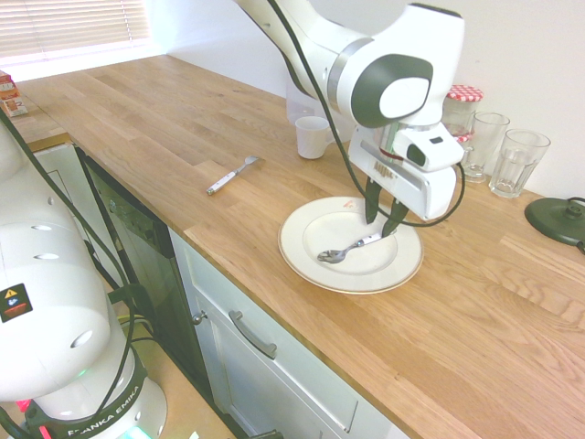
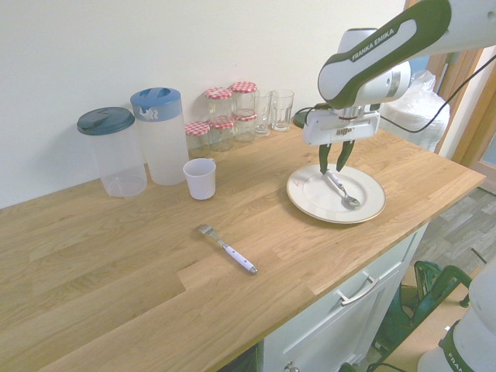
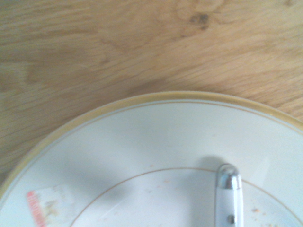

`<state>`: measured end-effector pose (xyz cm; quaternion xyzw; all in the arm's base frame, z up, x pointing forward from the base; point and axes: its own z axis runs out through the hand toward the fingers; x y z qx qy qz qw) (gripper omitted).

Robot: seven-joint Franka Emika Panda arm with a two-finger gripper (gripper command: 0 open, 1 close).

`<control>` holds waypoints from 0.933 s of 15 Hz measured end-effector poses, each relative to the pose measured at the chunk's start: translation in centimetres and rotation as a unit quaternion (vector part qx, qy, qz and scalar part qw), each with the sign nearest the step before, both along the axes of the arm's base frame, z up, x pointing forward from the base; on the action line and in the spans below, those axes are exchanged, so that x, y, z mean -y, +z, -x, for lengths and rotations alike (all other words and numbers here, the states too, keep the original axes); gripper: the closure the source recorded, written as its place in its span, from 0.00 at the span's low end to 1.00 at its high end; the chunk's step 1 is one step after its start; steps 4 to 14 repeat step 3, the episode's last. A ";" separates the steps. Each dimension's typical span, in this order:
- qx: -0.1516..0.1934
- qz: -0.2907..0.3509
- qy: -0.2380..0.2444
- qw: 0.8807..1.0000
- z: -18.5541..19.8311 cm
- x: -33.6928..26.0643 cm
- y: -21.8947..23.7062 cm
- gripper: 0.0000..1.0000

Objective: Put the spoon into the plate

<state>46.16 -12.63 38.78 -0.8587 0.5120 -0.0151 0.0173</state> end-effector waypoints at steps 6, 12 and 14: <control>0.004 -0.001 0.066 0.998 1.1 -6.4 3.9 0.00; 0.004 -0.001 0.066 0.998 1.1 -6.4 3.9 0.00; 0.004 -0.001 0.066 0.998 1.1 -6.4 3.9 0.00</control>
